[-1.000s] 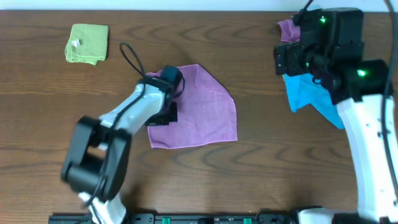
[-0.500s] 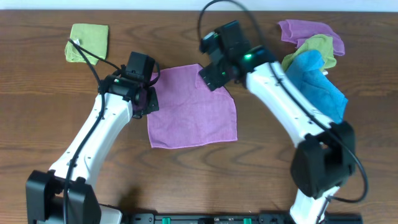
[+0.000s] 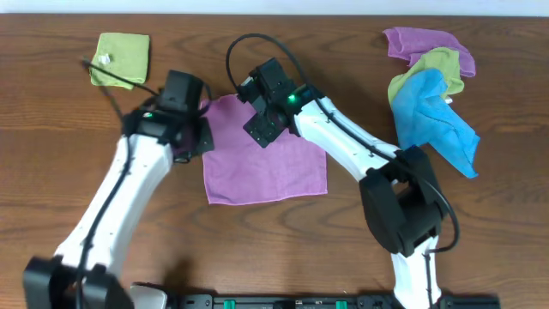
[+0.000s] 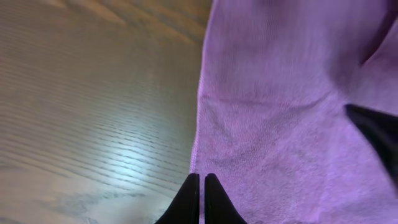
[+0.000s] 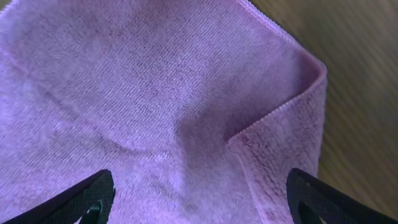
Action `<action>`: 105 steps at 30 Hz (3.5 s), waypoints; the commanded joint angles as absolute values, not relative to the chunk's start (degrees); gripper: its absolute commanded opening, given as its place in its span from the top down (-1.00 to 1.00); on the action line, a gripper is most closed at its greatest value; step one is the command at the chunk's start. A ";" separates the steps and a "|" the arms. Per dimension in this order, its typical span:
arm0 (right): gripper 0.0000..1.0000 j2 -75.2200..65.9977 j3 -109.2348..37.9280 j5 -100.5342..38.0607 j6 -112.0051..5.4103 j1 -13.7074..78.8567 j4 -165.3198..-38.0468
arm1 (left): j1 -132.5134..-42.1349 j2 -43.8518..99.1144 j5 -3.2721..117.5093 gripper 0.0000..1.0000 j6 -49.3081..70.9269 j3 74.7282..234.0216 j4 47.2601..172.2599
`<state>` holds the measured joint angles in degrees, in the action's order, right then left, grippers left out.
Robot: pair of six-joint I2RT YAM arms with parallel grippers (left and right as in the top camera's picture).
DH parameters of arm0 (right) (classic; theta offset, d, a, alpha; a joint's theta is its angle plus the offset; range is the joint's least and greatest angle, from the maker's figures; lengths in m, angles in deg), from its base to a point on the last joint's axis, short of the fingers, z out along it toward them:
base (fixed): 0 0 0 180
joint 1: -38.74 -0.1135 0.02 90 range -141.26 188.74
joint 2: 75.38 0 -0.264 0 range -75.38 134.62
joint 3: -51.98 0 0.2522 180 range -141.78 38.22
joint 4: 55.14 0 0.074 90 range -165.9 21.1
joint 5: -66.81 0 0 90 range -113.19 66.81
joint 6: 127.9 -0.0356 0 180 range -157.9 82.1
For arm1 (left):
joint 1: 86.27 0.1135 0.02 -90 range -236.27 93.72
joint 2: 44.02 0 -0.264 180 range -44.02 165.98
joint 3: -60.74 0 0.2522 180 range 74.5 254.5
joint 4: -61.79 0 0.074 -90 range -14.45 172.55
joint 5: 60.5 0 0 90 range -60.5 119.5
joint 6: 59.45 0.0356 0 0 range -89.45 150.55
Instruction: Fold the cloth
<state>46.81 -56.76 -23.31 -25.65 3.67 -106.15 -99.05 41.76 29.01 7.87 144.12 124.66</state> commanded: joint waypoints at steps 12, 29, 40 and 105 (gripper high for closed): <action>-0.69 50.85 -57.24 -15.99 -24.97 3.52 -99.09 | -93.00 16.91 38.56 0.73 10.45 144.26 124.55; -0.65 55.57 -57.24 -3.80 -24.99 4.81 -95.84 | -93.04 14.70 41.60 0.67 12.61 144.26 129.90; -0.70 55.55 -57.39 4.42 -26.02 8.70 -98.70 | -93.04 14.79 40.90 0.65 13.88 143.99 130.29; -0.61 13.13 -20.01 -82.33 -33.56 43.27 -121.04 | -86.64 49.89 70.12 -0.15 16.81 117.35 94.27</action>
<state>13.41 -24.89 -75.60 -30.28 43.73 -123.53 -86.81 47.84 64.94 15.72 117.37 94.65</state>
